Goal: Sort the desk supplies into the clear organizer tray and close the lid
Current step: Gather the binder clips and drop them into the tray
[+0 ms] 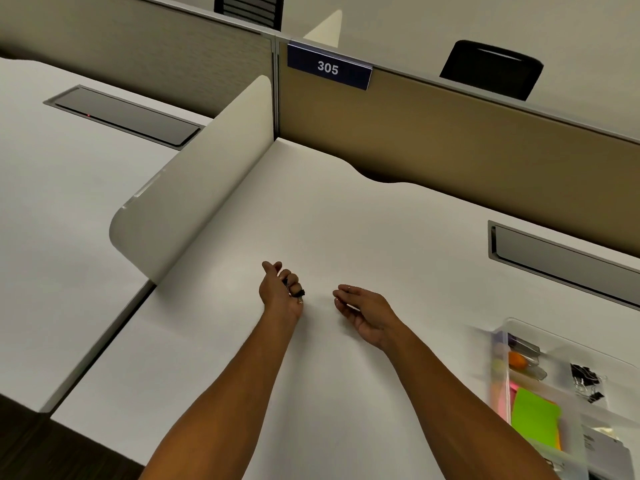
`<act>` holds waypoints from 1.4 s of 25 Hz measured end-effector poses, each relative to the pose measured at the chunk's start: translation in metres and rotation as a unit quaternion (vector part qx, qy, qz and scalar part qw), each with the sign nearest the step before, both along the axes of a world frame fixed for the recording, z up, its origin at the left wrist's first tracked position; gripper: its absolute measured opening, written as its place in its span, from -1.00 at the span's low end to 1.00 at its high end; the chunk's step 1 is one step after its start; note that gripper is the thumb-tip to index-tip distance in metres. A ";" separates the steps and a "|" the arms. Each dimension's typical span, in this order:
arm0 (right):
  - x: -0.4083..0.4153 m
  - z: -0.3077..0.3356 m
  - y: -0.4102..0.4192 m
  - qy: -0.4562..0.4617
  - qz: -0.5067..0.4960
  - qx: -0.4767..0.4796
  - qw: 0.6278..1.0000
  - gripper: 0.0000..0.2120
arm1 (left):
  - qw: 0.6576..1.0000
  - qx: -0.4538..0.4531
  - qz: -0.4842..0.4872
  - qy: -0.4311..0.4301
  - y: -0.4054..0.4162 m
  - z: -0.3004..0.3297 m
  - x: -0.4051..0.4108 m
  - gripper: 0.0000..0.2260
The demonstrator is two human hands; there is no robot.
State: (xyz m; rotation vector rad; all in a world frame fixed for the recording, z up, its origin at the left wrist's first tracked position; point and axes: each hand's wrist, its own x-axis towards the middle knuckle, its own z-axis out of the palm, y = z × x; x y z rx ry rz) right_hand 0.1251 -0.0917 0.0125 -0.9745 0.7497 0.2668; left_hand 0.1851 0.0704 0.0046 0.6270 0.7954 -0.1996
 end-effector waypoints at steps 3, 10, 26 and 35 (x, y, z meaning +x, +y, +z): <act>-0.010 0.010 -0.003 -0.004 -0.080 0.133 0.988 -0.83 | 0.996 -0.089 -0.013 -0.017 -0.018 0.014 -0.008 -0.66; -0.031 0.036 -0.003 -0.063 -0.200 0.237 0.949 -0.77 | 0.990 -0.135 -0.015 -0.045 -0.077 0.043 -0.035 -0.66; -0.090 0.069 -0.092 -0.169 -0.382 0.255 0.872 -0.70 | 0.974 -0.190 -0.067 -0.103 -0.199 0.079 -0.104 -0.61; -0.149 0.075 -0.187 -0.201 -0.452 0.243 0.834 -0.63 | 0.952 -0.202 -0.190 -0.131 -0.282 0.093 -0.156 -0.40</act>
